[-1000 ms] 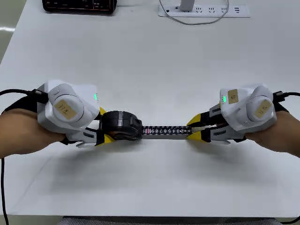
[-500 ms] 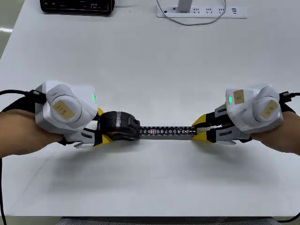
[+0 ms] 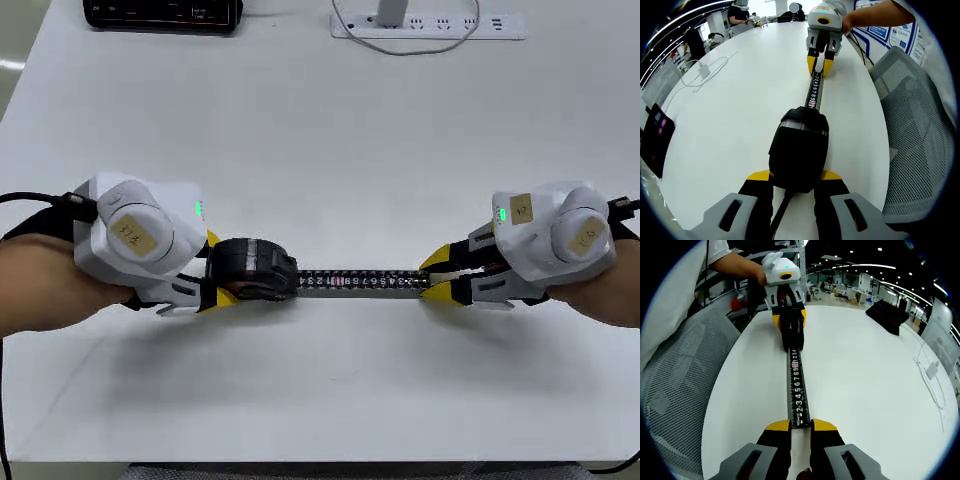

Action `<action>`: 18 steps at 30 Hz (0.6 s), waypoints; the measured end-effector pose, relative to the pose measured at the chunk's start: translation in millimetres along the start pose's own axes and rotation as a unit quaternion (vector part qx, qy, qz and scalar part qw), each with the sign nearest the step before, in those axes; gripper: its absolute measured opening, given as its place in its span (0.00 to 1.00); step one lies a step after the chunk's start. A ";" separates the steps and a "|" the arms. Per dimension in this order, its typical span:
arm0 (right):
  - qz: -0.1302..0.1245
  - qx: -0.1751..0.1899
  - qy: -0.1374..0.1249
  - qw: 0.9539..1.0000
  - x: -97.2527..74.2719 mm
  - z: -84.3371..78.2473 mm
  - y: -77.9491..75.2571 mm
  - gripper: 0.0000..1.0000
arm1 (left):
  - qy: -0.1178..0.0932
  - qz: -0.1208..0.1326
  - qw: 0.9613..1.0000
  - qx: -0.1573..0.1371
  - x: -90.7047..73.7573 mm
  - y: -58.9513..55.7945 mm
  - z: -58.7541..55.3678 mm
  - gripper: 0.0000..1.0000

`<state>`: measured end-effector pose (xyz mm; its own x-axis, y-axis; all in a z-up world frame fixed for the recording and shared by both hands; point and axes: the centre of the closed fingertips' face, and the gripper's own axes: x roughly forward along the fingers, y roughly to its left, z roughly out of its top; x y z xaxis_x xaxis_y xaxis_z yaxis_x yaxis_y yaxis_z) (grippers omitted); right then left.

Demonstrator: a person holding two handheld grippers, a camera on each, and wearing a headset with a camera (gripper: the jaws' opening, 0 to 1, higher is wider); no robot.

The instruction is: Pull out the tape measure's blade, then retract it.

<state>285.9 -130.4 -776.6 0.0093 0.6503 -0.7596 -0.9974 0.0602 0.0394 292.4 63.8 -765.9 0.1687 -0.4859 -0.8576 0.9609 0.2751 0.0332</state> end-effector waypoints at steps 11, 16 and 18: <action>-0.009 0.006 0.004 1.000 -9.9 -9.0 -0.2 0.10 | 0.001 0.000 1.000 0.000 0.1 0.0 -0.4 0.26; -0.011 0.007 0.006 1.000 -13.7 -12.4 -0.8 0.10 | 0.001 0.000 1.000 0.000 -0.2 -0.2 -0.6 0.26; -0.012 0.007 0.007 1.000 -15.3 -14.2 -1.2 0.10 | 0.001 0.000 1.000 0.001 -0.3 -0.2 -0.6 0.26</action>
<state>285.9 -151.2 -774.3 0.0315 0.6378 -0.7695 -0.9958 0.0864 0.0309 292.0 64.4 -766.0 0.1676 -0.4847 -0.8585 0.9613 0.2735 0.0333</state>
